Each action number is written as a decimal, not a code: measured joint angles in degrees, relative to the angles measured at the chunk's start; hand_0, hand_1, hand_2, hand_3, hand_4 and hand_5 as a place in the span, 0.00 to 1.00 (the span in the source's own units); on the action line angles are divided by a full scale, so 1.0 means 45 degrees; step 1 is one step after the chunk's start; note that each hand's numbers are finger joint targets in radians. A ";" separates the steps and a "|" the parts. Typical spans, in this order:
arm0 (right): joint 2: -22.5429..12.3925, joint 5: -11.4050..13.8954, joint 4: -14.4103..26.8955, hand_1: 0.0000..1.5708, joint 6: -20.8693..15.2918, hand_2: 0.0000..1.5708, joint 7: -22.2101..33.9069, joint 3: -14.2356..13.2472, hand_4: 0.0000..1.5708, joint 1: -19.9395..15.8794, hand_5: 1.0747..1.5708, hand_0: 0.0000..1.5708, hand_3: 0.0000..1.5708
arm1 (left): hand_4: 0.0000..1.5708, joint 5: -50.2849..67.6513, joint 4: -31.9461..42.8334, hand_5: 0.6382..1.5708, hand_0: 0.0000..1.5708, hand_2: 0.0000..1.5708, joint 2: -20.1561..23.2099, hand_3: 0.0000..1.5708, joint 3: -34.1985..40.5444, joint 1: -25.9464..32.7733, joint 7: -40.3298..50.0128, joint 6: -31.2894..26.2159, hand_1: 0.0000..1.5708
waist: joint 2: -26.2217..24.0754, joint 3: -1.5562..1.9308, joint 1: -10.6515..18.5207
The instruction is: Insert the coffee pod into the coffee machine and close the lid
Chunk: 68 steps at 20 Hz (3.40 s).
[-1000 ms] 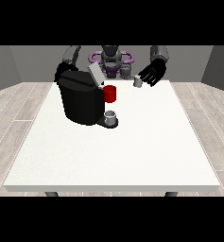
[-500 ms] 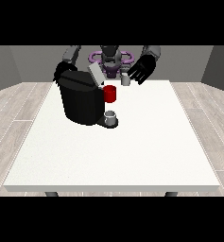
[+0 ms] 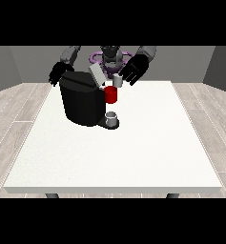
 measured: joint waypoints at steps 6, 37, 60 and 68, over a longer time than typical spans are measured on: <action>-0.0104 -0.0034 -0.0094 0.00 -0.0028 0.00 -0.0113 -0.0176 0.31 -0.0149 1.00 0.00 0.00 | 0.32 -0.0110 0.0131 1.00 0.82 0.84 -0.0103 0.78 -0.0008 -0.0307 0.0057 -0.0016 0.82 | 0.0311 0.0000 -0.0073; -0.0142 -0.0309 -0.0334 0.00 -0.0124 0.00 -0.0183 -0.0510 0.28 0.0023 1.00 0.00 0.00 | 0.30 -0.0593 0.0574 1.00 0.76 0.79 -0.0594 0.73 -0.0045 -0.0604 0.0018 -0.0012 0.76 | 0.0649 0.0014 -0.0007; -0.0230 -0.0435 0.0000 0.00 -0.0173 0.00 -0.0557 -0.0798 0.26 -0.0015 1.00 0.00 0.00 | 0.00 -0.1367 0.0405 1.00 0.00 0.00 -0.0381 0.00 -0.0562 -0.0654 -0.0582 -0.0375 0.00 | 0.0722 0.0026 0.0271; -0.0214 -0.0369 0.0214 0.00 -0.0235 0.00 -0.0652 -0.0794 0.22 0.0282 1.00 0.00 0.00 | 0.00 -0.1844 0.0447 1.00 0.00 0.00 -0.0264 0.00 -0.0901 -0.0359 -0.0765 -0.0658 0.00 | 0.0510 0.0010 0.0368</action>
